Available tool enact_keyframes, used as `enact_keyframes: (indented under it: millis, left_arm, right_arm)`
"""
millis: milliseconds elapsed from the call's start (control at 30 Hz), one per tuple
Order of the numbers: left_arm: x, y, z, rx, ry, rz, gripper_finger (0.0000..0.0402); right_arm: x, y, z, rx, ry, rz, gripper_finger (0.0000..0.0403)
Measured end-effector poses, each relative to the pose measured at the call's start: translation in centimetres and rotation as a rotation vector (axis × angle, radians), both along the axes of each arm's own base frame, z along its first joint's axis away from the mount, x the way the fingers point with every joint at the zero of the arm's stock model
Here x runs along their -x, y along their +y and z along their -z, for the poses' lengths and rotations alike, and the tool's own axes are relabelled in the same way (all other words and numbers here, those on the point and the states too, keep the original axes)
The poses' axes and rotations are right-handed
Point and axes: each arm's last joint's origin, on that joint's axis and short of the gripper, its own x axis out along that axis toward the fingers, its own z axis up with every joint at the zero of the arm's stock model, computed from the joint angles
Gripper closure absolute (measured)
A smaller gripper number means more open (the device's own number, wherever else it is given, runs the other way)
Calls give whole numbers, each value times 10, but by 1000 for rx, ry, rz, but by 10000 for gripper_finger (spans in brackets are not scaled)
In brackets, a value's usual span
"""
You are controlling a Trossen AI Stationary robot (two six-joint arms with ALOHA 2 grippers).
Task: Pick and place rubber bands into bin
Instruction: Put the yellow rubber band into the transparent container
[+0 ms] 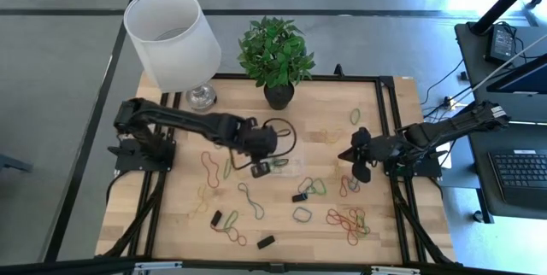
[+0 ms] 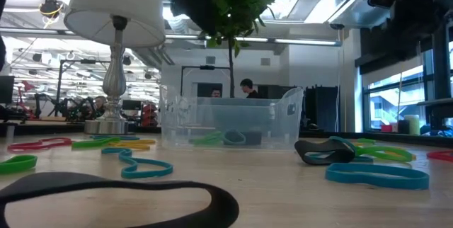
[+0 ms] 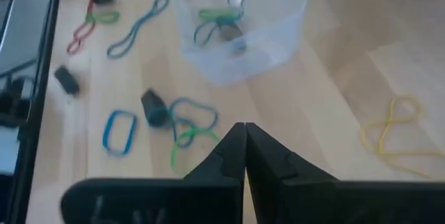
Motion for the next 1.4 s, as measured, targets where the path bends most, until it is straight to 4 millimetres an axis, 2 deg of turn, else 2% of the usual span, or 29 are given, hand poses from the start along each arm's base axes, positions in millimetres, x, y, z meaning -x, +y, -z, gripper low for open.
enact_keyframes:
  millis: [67, 233, 400, 600, 767, 867, 1100, 1267, 1400]
  left_arm:
    - [10, -5, 6, -35, 25, 23, 394]
    - [42, -8, 24, -22, 85, 86, 400]
    - [79, -1, 38, 31, 1, 115, 400]
    - [127, 12, 49, 38, -110, 136, 400]
    - [158, 20, 50, 11, -169, 196, 400]
    - [170, 27, 49, -6, -206, 236, 400]
    - [187, 38, 54, -23, -243, 286, 400]
    - [190, 40, 54, -12, -232, 261, 400]
    - [190, 38, 54, 13, -236, 271, 399]
  right_arm:
    - [-2, 0, -2, 9, -33, 28, 389]
    - [-13, 1, -4, 36, -102, 93, 399]
    - [-33, 6, -8, 21, -69, 185, 401]
    - [-60, 15, -17, -15, 169, 315, 401]
    - [-69, 20, -21, -100, 456, 518, 401]
    - [-71, 21, -13, -144, 557, 640, 401]
    - [-68, 14, 23, -302, 592, 983, 398]
    - [-68, 5, 40, -354, 568, 1082, 366]
    - [-73, 0, 55, -412, 546, 1095, 328]
